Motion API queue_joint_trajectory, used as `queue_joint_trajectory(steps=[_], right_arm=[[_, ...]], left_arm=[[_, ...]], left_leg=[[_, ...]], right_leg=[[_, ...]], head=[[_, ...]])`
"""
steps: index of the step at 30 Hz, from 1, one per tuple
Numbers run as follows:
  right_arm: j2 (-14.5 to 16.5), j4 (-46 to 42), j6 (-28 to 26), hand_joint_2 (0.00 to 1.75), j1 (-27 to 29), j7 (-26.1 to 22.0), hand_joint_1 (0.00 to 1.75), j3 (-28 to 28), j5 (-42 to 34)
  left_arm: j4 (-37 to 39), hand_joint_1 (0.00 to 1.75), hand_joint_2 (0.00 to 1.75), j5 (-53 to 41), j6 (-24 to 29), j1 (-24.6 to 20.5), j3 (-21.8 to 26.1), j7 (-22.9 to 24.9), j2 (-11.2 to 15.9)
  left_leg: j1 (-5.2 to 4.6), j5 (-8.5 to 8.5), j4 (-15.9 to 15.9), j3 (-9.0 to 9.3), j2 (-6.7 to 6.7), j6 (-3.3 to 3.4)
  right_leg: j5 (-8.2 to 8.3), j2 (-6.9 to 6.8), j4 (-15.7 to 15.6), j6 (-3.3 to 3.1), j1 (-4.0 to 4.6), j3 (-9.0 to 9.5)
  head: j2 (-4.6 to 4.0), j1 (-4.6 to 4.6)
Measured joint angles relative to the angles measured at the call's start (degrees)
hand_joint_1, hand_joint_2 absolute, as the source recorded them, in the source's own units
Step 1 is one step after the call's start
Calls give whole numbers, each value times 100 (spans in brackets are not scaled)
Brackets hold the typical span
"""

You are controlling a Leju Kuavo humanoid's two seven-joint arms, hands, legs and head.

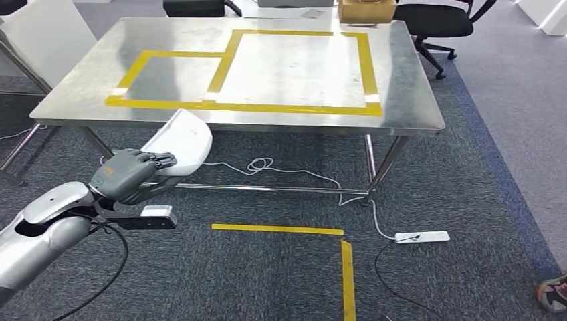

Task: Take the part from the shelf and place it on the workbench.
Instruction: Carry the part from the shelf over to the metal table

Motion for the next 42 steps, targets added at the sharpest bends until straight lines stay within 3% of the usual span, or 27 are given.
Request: queue_joint_trajectory(steps=[3,6,7,8,9,11,13,17,18,19,21,22,23,24,25,27,28,33,34,36,38,39,40,42], right_arm=[[-1,0,-14,0,43,-1,0,-24,-7],[-13,1,-27,0,69,-4,0,-33,-11],[-13,1,-27,0,86,-5,0,-35,-10],[-13,2,-28,0,106,-7,0,-38,-10],[-13,2,-28,0,124,-7,0,-45,-10],[-13,2,-28,0,140,-7,0,-58,-7],[-13,4,-31,0,129,-7,0,-67,-2],[-21,8,-55,0,138,7,0,-70,43],[-27,8,-77,0,136,13,0,-69,72],[-38,8,-110,0,132,9,0,-69,91],[-74,9,-198,0,132,-49,0,-72,73],[-102,9,-243,0,140,-96,0,-80,39],[-133,9,-278,0,152,-146,0,-94,4],[-163,9,-300,0,168,-191,0,-115,-27],[-192,9,-313,0,188,-230,0,-137,-45],[-236,14,-318,0,245,-280,0,-167,-55],[-249,18,-320,0,278,-296,0,-171,-50],[-254,36,-345,0,436,-347,0,-195,-29],[-252,36,-351,0,436,-347,0,-202,-34],[-252,37,-372,0,422,-373,0,-222,-80],[-253,37,-392,0,410,-417,0,-266,-154],[-254,36,-398,0,406,-443,0,-295,-189],[-254,36,-400,0,400,-472,0,-323,-224],[-254,36,-407,0,385,-537,0,-374,-290]], left_arm=[[35,175,175,-36,20,1,4,39,-7],[85,175,175,-85,54,34,9,83,10],[107,175,175,-96,56,59,8,92,11],[126,175,175,-105,56,81,8,98,10],[144,175,175,-113,57,94,8,100,11],[165,175,175,-116,58,100,10,102,12],[181,175,175,-117,64,97,11,103,12],[198,175,175,-130,107,127,28,110,18],[198,175,175,-148,136,134,39,110,19],[201,175,175,-172,171,137,52,110,17],[228,175,175,-244,252,147,73,106,-1],[250,175,175,-278,292,171,85,104,-9],[273,175,175,-305,331,212,105,102,-13],[288,175,175,-327,371,267,135,106,-4],[296,175,175,-342,406,330,173,113,17],[297,175,175,-354,457,453,277,136,104],[295,175,175,-348,474,509,336,146,163],[224,175,175,-324,506,781,655,169,445],[215,175,175,-338,496,792,706,163,460],[220,175,175,-394,452,775,755,140,445],[255,175,175,-454,402,727,735,112,374],[284,175,175,-486,384,677,712,101,320],[318,175,175,-515,375,607,685,95,259],[400,175,175,-571,369,421,624,92,135]], left_leg=[[14,-154,199,-43,1,-94],[45,-596,1259,-584,1,-173],[54,-657,1558,-768,1,-190],[61,-601,1665,-868,1,-200],[68,-427,1548,-861,1,-203],[77,81,832,-602,3,-184],[58,312,246,-370,3,-136],[52,226,57,-292,-4,-1],[64,212,41,-259,-2,39],[74,197,26,-223,1,77],[64,153,23,-185,4,131],[56,131,24,-168,3,141],[49,106,25,-143,0,144],[44,74,26,-105,-2,141],[41,36,26,-52,-4,131],[29,-50,28,53,-5,93],[22,-84,32,83,-6,65],[24,-225,104,107,-7,-84],[28,-334,306,21,-7,-114],[45,-632,1051,-369,-5,-160],[61,-738,1657,-752,-4,-189],[67,-612,1664,-811,-4,-193],[73,-373,1439,-760,-3,-191],[76,126,691,-493,-1,-165]], right_leg=[[-26,4,-42,-90,-42,81],[-92,5,-56,-154,-56,163],[-119,8,-55,-158,-56,191],[-148,11,-53,-153,-56,225],[-180,15,-51,-144,-57,271],[-253,20,-50,-112,-58,368],[-314,26,-40,-54,-40,407],[-386,16,-27,76,-27,391],[-458,9,99,104,-29,337],[-574,5,356,126,-32,206],[-856,-2,1157,150,-40,-256],[-933,-2,1507,156,-42,-493],[-903,-2,1676,157,-41,-649],[-751,-2,1614,147,-40,-690],[-501,-2,1318,129,-38,-607],[-59,-1,528,77,-24,-273],[19,-1,244,51,-16,-123],[-86,16,11,-80,-29,77],[-99,12,-12,-110,-45,115],[-140,4,-27,-154,-54,175],[-188,3,-25,-160,-53,230],[-215,3,-24,-154,-53,269],[-246,5,-22,-143,-54,319],[-313,7,-19,-100,-48,392]], head=[[0,-21],[0,-49],[0,-47],[0,-48],[0,-49],[0,-45],[0,-45],[0,-35],[0,-25],[0,-18],[0,-4],[0,-6],[0,-6],[0,-5],[0,-5],[0,-4],[0,-5],[0,-27],[0,-38],[0,-55],[0,-56],[0,-56],[0,-56],[0,-54]])
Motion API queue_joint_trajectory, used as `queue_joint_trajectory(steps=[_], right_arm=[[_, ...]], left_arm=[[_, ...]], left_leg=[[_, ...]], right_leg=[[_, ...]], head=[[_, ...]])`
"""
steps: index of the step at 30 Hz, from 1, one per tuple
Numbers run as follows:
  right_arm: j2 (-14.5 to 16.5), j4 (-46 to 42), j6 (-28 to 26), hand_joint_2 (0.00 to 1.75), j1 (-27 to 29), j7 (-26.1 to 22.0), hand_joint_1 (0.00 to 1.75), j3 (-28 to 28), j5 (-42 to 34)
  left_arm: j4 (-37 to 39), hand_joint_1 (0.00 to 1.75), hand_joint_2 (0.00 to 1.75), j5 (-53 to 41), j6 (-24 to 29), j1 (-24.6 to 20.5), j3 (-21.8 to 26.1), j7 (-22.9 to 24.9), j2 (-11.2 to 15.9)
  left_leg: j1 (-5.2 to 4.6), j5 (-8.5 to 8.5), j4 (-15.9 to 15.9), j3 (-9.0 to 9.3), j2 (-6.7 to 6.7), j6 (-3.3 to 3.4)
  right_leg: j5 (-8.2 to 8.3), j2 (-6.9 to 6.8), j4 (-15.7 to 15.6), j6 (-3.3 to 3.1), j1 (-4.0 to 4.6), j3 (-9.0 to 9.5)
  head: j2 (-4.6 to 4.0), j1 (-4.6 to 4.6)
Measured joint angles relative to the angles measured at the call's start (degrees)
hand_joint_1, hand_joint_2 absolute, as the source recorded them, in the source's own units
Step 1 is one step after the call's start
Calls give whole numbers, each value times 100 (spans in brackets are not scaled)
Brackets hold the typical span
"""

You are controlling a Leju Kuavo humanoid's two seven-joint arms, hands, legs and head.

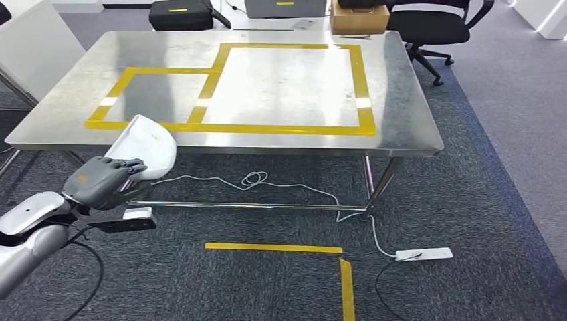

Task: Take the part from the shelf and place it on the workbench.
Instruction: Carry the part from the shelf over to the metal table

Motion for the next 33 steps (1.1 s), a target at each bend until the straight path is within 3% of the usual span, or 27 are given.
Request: queue_joint_trajectory(steps=[2,6,8,10,11,12,13,15,16,18,22,23,25,26,27,28,30,31,33], right_arm=[[-2,0,-25,0,-23,-68,0,-65,-66],[-13,-2,-83,0,-34,-162,0,-186,-140],[-26,-3,-114,0,-33,-215,0,-235,-142],[-45,-3,-153,0,-19,-238,0,-272,-140],[-57,-3,-171,0,-2,-239,0,-294,-148],[-67,-3,-183,0,18,-240,0,-320,-165],[-77,-3,-191,0,35,-241,0,-347,-186],[-97,-3,-198,0,52,-251,0,-397,-218],[-106,-3,-200,0,55,-273,0,-413,-224],[-114,-3,-204,0,64,-351,0,-444,-225],[-108,1,-204,0,133,-393,0,-487,-184],[-105,4,-201,0,142,-373,0,-492,-178],[-98,11,-193,0,151,-333,0,-503,-183],[-94,15,-189,0,158,-321,0,-508,-192],[-91,19,-186,0,168,-313,0,-513,-203],[-90,22,-184,0,176,-309,0,-520,-213],[-82,27,-183,0,186,-305,0,-540,-225],[-79,31,-183,0,186,-303,0,-550,-227],[-74,35,-184,0,187,-299,0,-569,-236]], left_arm=[[105,175,175,-36,4,-196,-66,3,-134],[300,175,175,-70,33,-436,-195,15,-358],[386,175,175,-68,56,-552,-255,16,-458],[469,175,175,-54,73,-635,-318,17,-549],[510,175,175,-44,76,-649,-345,17,-593],[551,175,175,-32,78,-655,-371,17,-635],[586,175,175,-20,79,-659,-395,17,-672],[641,175,175,8,79,-673,-440,16,-715],[663,175,175,24,78,-688,-458,16,-722],[693,175,175,63,76,-705,-481,15,-710],[699,175,175,132,60,-689,-496,22,-584],[698,175,175,145,52,-688,-495,26,-545],[699,175,175,163,22,-676,-497,33,-493],[701,175,175,167,6,-667,-503,35,-481],[704,175,175,169,-7,-662,-512,38,-479],[710,175,175,166,-15,-666,-525,41,-481],[731,175,175,153,-15,-705,-557,54,-498],[753,175,175,141,-5,-741,-576,61,-518],[814,175,175,105,26,-824,-612,78,-585]], left_leg=[[-22,120,-483,184,0,55],[-22,48,-610,228,-2,178],[-4,33,-644,276,4,246],[-14,-2,-643,304,6,293],[-19,-22,-642,324,6,304],[-23,-48,-641,352,3,308],[-26,-80,-640,393,0,303],[-31,-153,-639,486,-5,277],[-41,-189,-631,515,-7,252],[-57,-227,-634,531,-7,197],[-52,-376,-485,509,0,71],[-47,-503,-235,399,1,41],[-40,-813,555,-18,0,2],[-36,-890,879,-217,0,-10],[-34,-853,1024,-338,0,-16],[-33,-692,932,-344,1,-14],[-33,-178,217,-90,1,16],[-43,0,-146,56,1,41],[-66,85,-533,200,-2,101]], right_leg=[[-38,6,10,68,12,4],[-95,-4,58,194,10,-50],[-307,-7,549,246,6,-327],[-562,-9,1383,274,6,-831],[-592,-9,1672,280,6,-1045],[-503,-9,1747,278,7,-1159],[-294,-9,1566,267,7,-1144],[210,-10,769,225,16,-850],[348,-11,401,203,24,-680],[370,-9,104,164,41,-514],[312,-2,32,52,8,-419],[296,-4,16,21,-5,-384],[247,-6,17,-19,-6,-335],[222,-6,20,-25,-6,-311],[196,-4,23,-25,-6,-280],[169,0,25,-19,-6,-242],[110,8,25,7,-6,-150],[82,11,31,30,3,-125],[52,12,33,87,16,-127]], head=[[0,3],[0,14],[0,29],[0,38],[0,37],[0,38],[0,38],[0,38],[0,39],[0,37],[0,19],[0,12],[0,5],[0,7],[0,7],[0,6],[0,8],[0,11],[0,17]])
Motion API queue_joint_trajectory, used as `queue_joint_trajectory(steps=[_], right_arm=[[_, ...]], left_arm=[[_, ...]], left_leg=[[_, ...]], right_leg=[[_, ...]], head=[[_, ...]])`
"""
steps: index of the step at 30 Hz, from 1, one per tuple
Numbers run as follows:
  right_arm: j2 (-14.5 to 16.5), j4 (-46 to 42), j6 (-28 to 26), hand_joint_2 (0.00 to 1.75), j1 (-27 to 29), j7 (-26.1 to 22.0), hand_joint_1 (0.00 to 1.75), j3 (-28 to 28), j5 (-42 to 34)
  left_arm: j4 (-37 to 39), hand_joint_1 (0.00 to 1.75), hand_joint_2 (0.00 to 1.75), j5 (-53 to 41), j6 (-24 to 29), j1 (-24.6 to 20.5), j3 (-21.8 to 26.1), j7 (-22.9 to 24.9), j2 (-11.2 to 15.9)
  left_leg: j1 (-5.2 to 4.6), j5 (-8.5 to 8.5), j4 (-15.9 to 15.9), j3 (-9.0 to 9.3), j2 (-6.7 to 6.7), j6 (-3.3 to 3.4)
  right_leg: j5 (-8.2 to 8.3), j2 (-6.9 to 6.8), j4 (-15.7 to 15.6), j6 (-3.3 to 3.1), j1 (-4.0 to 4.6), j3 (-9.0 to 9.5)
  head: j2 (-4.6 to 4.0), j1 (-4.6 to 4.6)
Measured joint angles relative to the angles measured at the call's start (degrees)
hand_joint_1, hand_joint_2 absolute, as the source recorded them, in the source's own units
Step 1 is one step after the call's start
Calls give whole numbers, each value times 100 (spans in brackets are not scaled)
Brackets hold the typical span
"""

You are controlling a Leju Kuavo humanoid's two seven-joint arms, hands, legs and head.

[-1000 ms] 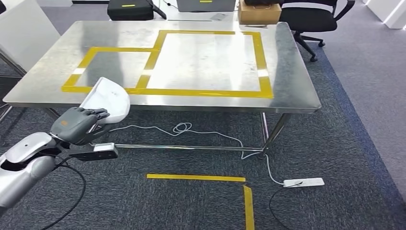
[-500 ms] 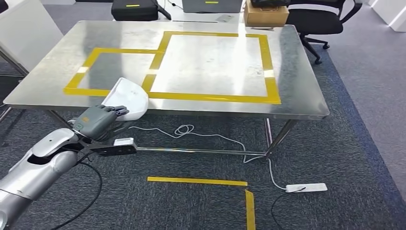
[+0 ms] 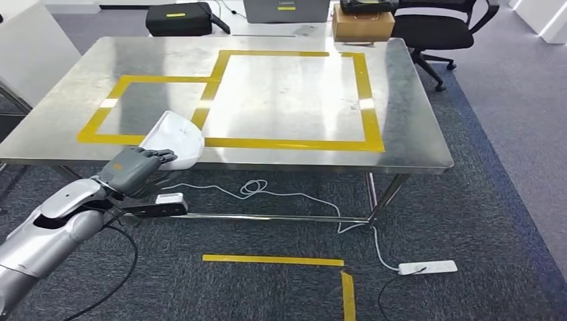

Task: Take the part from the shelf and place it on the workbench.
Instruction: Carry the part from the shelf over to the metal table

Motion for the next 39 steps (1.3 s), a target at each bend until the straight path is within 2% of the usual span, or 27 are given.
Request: queue_joint_trajectory(steps=[3,4,5,6,8,9,10,11,12,13,14,15,18,20,21,23,24,25,26,28,29,30,33,35,36,38,39], right_arm=[[2,2,-7,0,18,15,0,-48,-5],[3,2,-9,0,23,25,0,-63,-4],[1,2,-10,0,25,35,0,-74,-2],[-5,2,-10,0,28,42,0,-84,-1],[-16,2,-11,0,42,49,0,-108,3],[-19,2,-12,0,54,52,0,-119,4],[-21,2,-12,0,65,57,0,-129,1],[-23,2,-10,0,70,56,0,-139,-11],[-26,2,-8,0,70,48,0,-154,-29],[-30,2,-5,0,65,34,0,-174,-50],[-32,2,-4,0,57,20,0,-196,-69],[-33,2,-4,0,52,11,0,-214,-82],[-31,2,-10,0,51,14,0,-242,-91],[-29,2,-10,0,48,13,0,-259,-89],[-28,2,-10,0,45,11,0,-266,-89],[-28,2,-8,0,43,8,0,-274,-98],[-28,2,-5,0,46,4,0,-281,-104],[-26,2,-3,0,48,-1,0,-290,-108],[-24,2,-1,0,49,-6,0,-299,-107],[-12,2,-2,0,47,-8,0,-314,-103],[-5,2,-2,0,45,-5,0,-321,-103],[0,2,-2,0,43,-1,0,-331,-105],[11,2,-2,0,46,14,0,-359,-105],[22,2,-1,0,45,15,0,-364,-98],[25,2,-1,0,43,19,0,-366,-94],[27,2,2,0,48,29,0,-369,-90],[27,2,4,0,57,34,0,-370,-88]], left_arm=[[101,175,175,-50,54,-73,-46,40,-119],[135,175,175,-62,76,-97,-62,50,-154],[166,175,175,-71,102,-125,-78,56,-189],[196,175,175,-75,130,-149,-91,62,-219],[254,175,175,-78,175,-175,-116,67,-263],[280,175,175,-78,186,-174,-128,69,-278],[305,175,175,-78,192,-173,-139,71,-289],[325,175,175,-77,195,-173,-146,75,-300],[340,175,175,-77,196,-175,-149,78,-308],[354,175,175,-77,197,-182,-150,82,-315],[367,175,175,-78,198,-197,-152,85,-319],[380,175,175,-81,198,-216,-154,85,-323],[412,175,175,-83,198,-267,-156,86,-333],[426,175,175,-81,200,-305,-154,87,-334],[434,175,175,-80,200,-320,-154,87,-334],[462,175,175,-80,199,-330,-158,87,-336],[481,175,175,-81,198,-324,-161,87,-340],[503,175,175,-83,198,-323,-163,87,-346],[522,175,175,-85,198,-328,-164,87,-352],[552,175,175,-87,199,-354,-164,87,-362],[565,175,175,-87,200,-371,-164,86,-366],[577,175,175,-88,201,-388,-164,87,-369],[613,175,175,-94,208,-410,-164,87,-379],[634,175,175,-94,215,-421,-163,86,-382],[645,175,175,-95,218,-428,-163,87,-385],[673,175,175,-97,223,-434,-165,87,-389],[691,175,175,-100,223,-425,-166,88,-392]], left_leg=[[4,-43,-91,36,-7,91],[16,-42,-118,64,-5,125],[29,-42,-144,93,-2,156],[31,-53,-151,113,1,180],[29,-88,-149,140,5,209],[27,-110,-148,162,5,214],[27,-139,-147,195,2,211],[27,-173,-147,240,0,202],[27,-213,-147,293,-1,188],[16,-254,-145,337,-4,165],[6,-287,-138,363,-7,137],[-3,-309,-135,375,-10,110],[-1,-362,-137,400,-10,24],[7,-539,139,305,-6,-34],[13,-692,463,151,-4,-55],[18,-967,1259,-289,-3,-83],[19,-989,1508,-456,-3,-87],[19,-882,1533,-524,-3,-82],[19,-667,1332,-482,-3,-69],[7,-172,573,-200,-2,-16],[-5,-39,250,-65,-1,12],[-18,2,51,15,0,36],[-15,-52,-95,65,-5,96],[18,-46,-157,120,-3,150],[30,-50,-177,146,0,176],[27,-75,-178,160,2,209],[26,-91,-176,168,2,214]], right_leg=[[-34,-7,-10,95,2,-10],[-92,-11,89,128,-1,-60],[-199,-14,318,159,-5,-183],[-340,-17,668,183,-13,-381],[-581,-20,1451,217,-19,-857],[-579,-20,1658,225,-22,-1019],[-449,-21,1627,225,-24,-1066],[-218,-23,1365,218,-26,-993],[49,-26,942,204,-28,-832],[236,-30,542,188,-21,-637],[328,-32,245,162,-15,-482],[338,-31,85,135,-7,-389],[260,-17,25,32,-7,-321],[232,-18,-10,-42,-31,-256],[215,-20,-22,-71,-37,-223],[172,-21,-21,-103,-33,-182],[151,-18,-18,-108,-31,-159],[127,-13,-13,-107,-28,-131],[102,-8,-10,-102,-26,-94],[46,0,-7,-78,-17,-13],[23,4,-3,-58,-8,7],[9,5,-1,-32,-1,10],[-16,-5,-21,60,5,-9],[-143,-14,169,118,6,-99],[-272,-17,442,142,0,-242],[-563,-22,1242,180,-13,-682],[-620,-23,1539,195,-21,-879]], head=[[0,6],[0,14],[0,21],[0,28],[0,30],[0,28],[0,29],[0,29],[0,30],[0,32],[0,31],[0,27],[0,15],[0,-4],[0,-11],[0,-18],[0,-18],[0,-19],[0,-20],[0,-14],[0,-16],[0,-13],[0,-13],[0,6],[0,14],[0,26],[0,24]])
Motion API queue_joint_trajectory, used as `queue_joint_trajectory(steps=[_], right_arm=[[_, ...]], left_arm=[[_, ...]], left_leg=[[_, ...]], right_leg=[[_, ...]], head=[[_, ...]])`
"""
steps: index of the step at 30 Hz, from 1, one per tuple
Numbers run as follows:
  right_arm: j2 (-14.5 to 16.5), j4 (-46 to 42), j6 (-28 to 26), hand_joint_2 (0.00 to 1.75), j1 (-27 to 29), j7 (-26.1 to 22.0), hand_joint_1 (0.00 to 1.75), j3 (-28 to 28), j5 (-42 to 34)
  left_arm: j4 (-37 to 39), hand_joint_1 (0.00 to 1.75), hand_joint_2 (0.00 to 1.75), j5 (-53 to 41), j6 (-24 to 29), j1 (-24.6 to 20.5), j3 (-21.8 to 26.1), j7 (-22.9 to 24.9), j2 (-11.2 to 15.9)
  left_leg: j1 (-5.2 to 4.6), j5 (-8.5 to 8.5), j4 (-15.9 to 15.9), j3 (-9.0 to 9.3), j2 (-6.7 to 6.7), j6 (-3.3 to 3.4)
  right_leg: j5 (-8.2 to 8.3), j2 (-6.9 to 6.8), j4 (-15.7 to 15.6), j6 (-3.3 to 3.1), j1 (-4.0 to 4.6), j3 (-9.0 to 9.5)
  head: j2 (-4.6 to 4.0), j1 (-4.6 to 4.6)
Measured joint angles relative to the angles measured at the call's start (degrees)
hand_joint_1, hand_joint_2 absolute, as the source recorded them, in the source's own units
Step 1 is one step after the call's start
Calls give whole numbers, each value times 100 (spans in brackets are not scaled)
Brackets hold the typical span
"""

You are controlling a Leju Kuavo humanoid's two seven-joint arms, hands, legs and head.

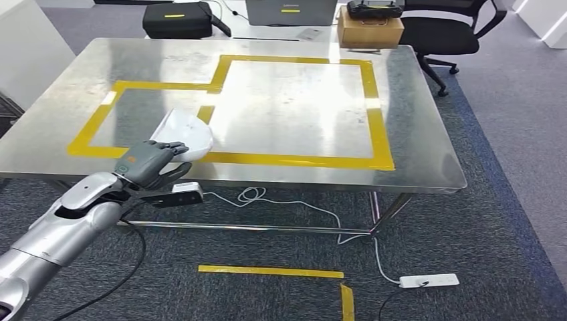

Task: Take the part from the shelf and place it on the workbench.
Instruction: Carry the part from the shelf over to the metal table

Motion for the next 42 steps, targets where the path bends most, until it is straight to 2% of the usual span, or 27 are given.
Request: queue_joint_trajectory(steps=[1,2,4,5,6,9,11,12,14,15,16,17,19,20,21,23,26,28,30,31,32,33,35,36,37,40,42], right_arm=[[0,0,2,0,9,1,0,-1,3],[0,0,3,0,15,1,0,-1,7],[-1,0,4,0,13,-3,0,-2,12],[0,1,4,0,9,-6,0,-2,13],[1,2,5,0,3,-10,0,-1,16],[3,4,5,0,1,-15,0,-4,27],[3,3,4,0,2,-21,0,-11,36],[3,2,4,0,-3,-24,0,-17,40],[3,2,3,0,-10,-29,0,-30,43],[3,2,3,0,-9,-29,0,-36,41],[3,2,3,0,-7,-29,0,-40,39],[4,2,3,0,-6,-29,0,-44,37],[10,3,3,0,-5,-29,0,-46,34],[19,4,3,0,-6,-29,0,-46,32],[26,5,3,0,-8,-29,0,-47,26],[36,7,3,0,-9,-28,0,-48,15],[41,6,3,0,-8,-29,0,-48,11],[47,5,3,0,-16,-27,0,-49,9],[48,5,3,0,-11,-23,0,-60,5],[48,5,4,0,-5,-21,0,-68,5],[49,6,4,0,1,-20,0,-78,5],[49,7,5,0,3,-20,0,-86,5],[48,7,5,0,-2,-21,0,-104,6],[48,7,5,0,-6,-22,0,-114,6],[49,7,5,0,-7,-23,0,-122,7],[51,7,5,0,0,-21,0,-134,11],[56,6,5,0,-5,-24,0,-136,11]], left_arm=[[17,175,175,-3,0,9,-1,0,-1],[33,175,175,-5,0,16,0,0,-2],[58,175,175,-7,0,22,1,0,-2],[66,175,175,-7,0,15,2,2,1],[72,175,175,-7,0,9,3,4,4],[83,175,175,-13,1,-1,6,12,13],[86,175,175,-17,1,-17,10,14,20],[86,175,175,-17,0,-30,12,15,23],[94,175,175,-17,-3,-47,11,15,28],[102,175,175,-17,-5,-47,10,15,28],[111,175,175,-17,-7,-46,9,15,28],[118,175,175,-17,-8,-46,9,15,28],[125,175,175,-17,-9,-60,10,15,28],[127,175,175,-18,-11,-78,10,15,28],[130,175,175,-19,-15,-103,10,15,28],[137,175,175,-21,-23,-148,13,16,28],[153,175,175,-17,-30,-191,24,17,34],[166,175,175,-13,-32,-233,26,17,31],[181,175,175,-12,-33,-253,23,17,25],[192,175,175,-13,-33,-251,21,17,22],[202,175,175,-13,-34,-248,20,17,20],[212,175,175,-13,-34,-247,20,17,18],[226,175,175,-13,-38,-256,19,17,16],[234,175,175,-13,-42,-268,17,17,15],[242,175,175,-9,-46,-278,15,18,13],[257,175,175,15,-52,-295,13,18,9],[262,175,175,25,-51,-316,14,21,10]], left_leg=[[0,-19,2,15,-3,-1],[1,-42,5,40,-6,-10],[4,-106,10,114,-12,-46],[-4,-138,25,134,-16,-74],[-14,-159,33,140,-19,-102],[-27,-194,35,133,-21,-176],[-17,-320,201,83,-13,-226],[-14,-451,449,-27,-10,-249],[-10,-763,1228,-419,-8,-275],[-10,-845,1564,-612,-8,-278],[-9,-819,1730,-732,-8,-275],[-10,-670,1669,-748,-8,-264],[-17,-164,995,-516,-7,-213],[-32,24,637,-376,-5,-182],[-47,111,359,-269,-4,-152],[-74,77,168,-205,-8,-117],[-37,63,67,-149,-15,-58],[-14,55,26,-95,-8,-12],[-15,25,26,-70,-5,11],[-16,7,27,-52,-5,14],[-16,-14,28,-26,-8,11],[-16,-41,29,10,-10,3],[-26,-105,33,83,-15,-32],[-35,-130,42,98,-18,-54],[-44,-143,45,100,-21,-78],[-39,-174,41,108,-22,-164],[-28,-328,271,26,-15,-224]], right_leg=[[53,-2,100,11,-7,-105],[224,-4,-46,14,-14,-83],[682,-15,-805,6,-26,229],[812,-17,-1166,-6,-24,408],[861,-15,-1392,-30,-20,528],[791,0,-1492,-137,-11,605],[769,4,-1519,-208,-27,648],[757,2,-1532,-242,-36,677],[721,0,-1533,-289,-31,719],[702,1,-1533,-301,-26,743],[680,4,-1532,-304,-22,772],[656,10,-1531,-302,-18,809],[600,22,-1533,-284,-11,898],[574,26,-1530,-264,-2,926],[556,29,-1526,-240,5,929],[547,25,-1534,-179,11,904],[466,10,-1452,-86,15,850],[220,3,-906,-41,7,555],[-29,1,-125,-10,-3,98],[-33,1,87,-2,-6,-63],[82,0,80,-1,-7,-118],[304,-2,-169,-8,-8,-47],[756,-4,-970,-40,-2,296],[859,-2,-1284,-64,3,450],[879,2,-1452,-89,10,540],[825,17,-1528,-182,15,603],[816,17,-1567,-248,-7,656]], head=[[0,1],[0,1],[0,1],[0,4],[0,3],[0,-14],[0,-34],[0,-41],[0,-52],[0,-50],[0,-50],[0,-51],[0,-49],[0,-44],[0,-42],[0,-36],[0,-32],[0,-25],[0,-23],[0,-24],[0,-23],[0,-23],[0,-20],[0,-23],[0,-26],[0,-32],[0,-45]])
